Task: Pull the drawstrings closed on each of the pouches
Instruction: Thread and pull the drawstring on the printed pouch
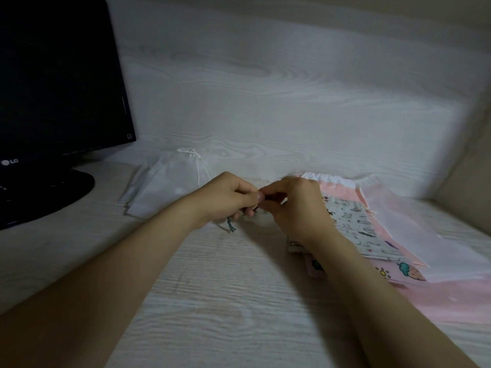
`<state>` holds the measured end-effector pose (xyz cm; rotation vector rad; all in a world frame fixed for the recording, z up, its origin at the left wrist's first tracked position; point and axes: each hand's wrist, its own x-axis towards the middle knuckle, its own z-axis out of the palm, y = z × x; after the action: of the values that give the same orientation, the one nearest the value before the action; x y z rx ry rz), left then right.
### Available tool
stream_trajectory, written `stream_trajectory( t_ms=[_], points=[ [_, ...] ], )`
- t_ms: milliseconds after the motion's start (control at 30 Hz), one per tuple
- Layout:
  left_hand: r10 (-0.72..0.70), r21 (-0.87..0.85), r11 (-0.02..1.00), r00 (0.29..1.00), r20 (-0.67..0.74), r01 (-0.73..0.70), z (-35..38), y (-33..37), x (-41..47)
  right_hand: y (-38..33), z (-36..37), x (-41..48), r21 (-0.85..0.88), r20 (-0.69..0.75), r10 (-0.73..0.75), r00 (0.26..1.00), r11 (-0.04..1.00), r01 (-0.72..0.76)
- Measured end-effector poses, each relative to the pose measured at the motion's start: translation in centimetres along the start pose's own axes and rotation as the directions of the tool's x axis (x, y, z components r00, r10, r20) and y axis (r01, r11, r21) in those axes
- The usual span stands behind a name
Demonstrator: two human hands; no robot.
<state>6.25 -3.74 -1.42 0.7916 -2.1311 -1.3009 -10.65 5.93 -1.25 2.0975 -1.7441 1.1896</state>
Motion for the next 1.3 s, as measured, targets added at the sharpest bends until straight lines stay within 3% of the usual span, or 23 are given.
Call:
stream_trajectory(
  t_ms=[133, 267, 467, 567, 700, 900, 1067, 1300],
  points=[
    [-0.037, -0.019, 0.999, 0.999, 0.031, 0.037, 0.2, 0.7, 0.0, 0.3, 0.4, 0.1, -0.12, -0.02, -0.062, 0.998, 0.991, 0.059],
    [-0.102, -0.158, 0.981, 0.993, 0.055, 0.109, 0.8, 0.9, 0.2, 0.9, 0.6, 0.3, -0.244, 0.051, -0.091, 0.995, 0.964, 0.101],
    [-0.186, -0.312, 0.937, 0.98, -0.069, 0.156, 0.6, 0.8, 0.4, 0.7, 0.8, 0.2, -0.288, 0.119, -0.057, 0.991, 0.953, 0.089],
    [-0.126, -0.26, 0.961, 0.985, -0.115, 0.093, 0.4, 0.9, 0.1, 0.2, 0.8, 0.1, -0.188, 0.064, 0.006, 0.998, 0.982, 0.006],
    [0.049, -0.084, 0.994, 0.978, -0.205, -0.068, 0.2, 0.6, -0.1, -0.3, 0.4, 0.1, 0.063, 0.051, 0.223, 0.973, 0.972, -0.226],
    [0.248, 0.048, 0.969, 0.936, -0.25, -0.244, 0.3, 0.4, 0.0, -0.1, 0.0, 0.3, 0.444, 0.218, 0.469, 0.856, 0.734, -0.515],
    [0.315, 0.175, 0.946, 0.907, -0.279, -0.275, 0.6, 0.3, 0.1, -0.1, 0.0, 0.4, 0.568, 0.277, 0.531, 0.801, 0.582, -0.582],
    [0.304, 0.175, 0.949, 0.904, -0.301, -0.261, 0.8, 0.4, -0.1, 0.2, 0.0, 0.3, 0.603, 0.322, 0.552, 0.77, 0.507, -0.616]
  ],
)
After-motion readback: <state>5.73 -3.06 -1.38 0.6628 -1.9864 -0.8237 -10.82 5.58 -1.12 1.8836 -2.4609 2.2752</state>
